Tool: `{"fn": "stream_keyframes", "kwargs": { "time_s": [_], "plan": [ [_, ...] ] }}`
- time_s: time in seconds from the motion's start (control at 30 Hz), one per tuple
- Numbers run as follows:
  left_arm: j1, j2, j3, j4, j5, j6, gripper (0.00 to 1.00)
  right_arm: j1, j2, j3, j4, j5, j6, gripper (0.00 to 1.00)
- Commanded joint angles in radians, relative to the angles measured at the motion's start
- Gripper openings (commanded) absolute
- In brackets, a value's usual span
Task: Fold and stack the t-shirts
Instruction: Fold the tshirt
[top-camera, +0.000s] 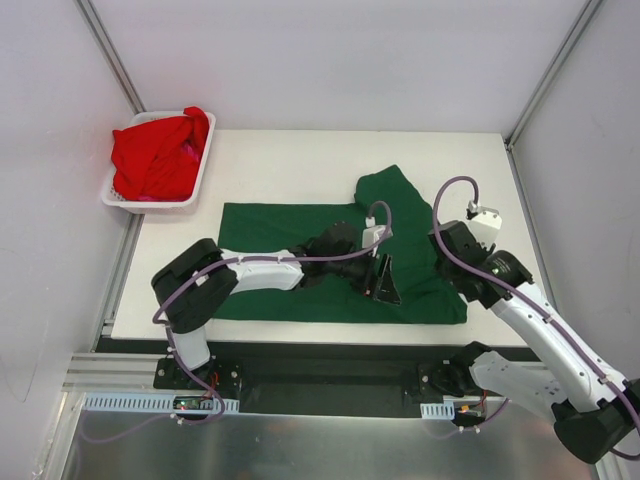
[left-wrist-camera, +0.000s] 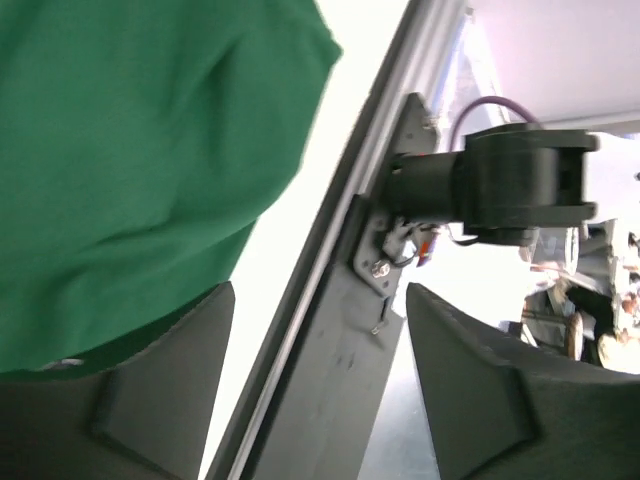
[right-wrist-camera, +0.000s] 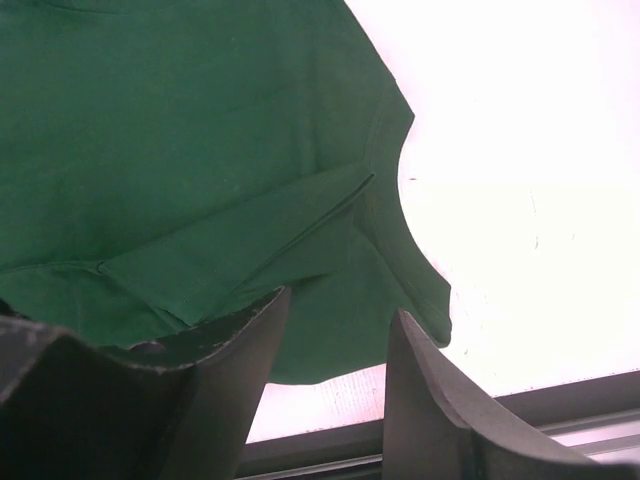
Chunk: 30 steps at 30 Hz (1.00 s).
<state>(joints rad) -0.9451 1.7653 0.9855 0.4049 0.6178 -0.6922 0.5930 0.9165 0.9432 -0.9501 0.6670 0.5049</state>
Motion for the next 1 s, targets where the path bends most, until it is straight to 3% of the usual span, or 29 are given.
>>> {"fn": "stream_keyframes", "kwargs": {
  "time_s": [0.0, 0.27, 0.6, 0.97],
  "plan": [
    [-0.040, 0.074, 0.067, 0.137, 0.039, -0.049, 0.64, -0.002, -0.037, 0.012, -0.045, 0.028, 0.015, 0.48],
    [-0.050, 0.097, 0.082, 0.042, -0.044, 0.034, 0.59, -0.005, -0.048, 0.014, -0.055, 0.036, 0.006, 0.48],
    [-0.092, 0.109, 0.179, -0.204, -0.318, 0.301, 0.57, -0.005, -0.041, -0.017, -0.038, -0.001, 0.000, 0.48],
    [-0.169, 0.152, 0.246, -0.334, -0.588, 0.520, 0.56, -0.010, -0.042, -0.029, -0.027, -0.012, -0.009, 0.48]
  ]
}}
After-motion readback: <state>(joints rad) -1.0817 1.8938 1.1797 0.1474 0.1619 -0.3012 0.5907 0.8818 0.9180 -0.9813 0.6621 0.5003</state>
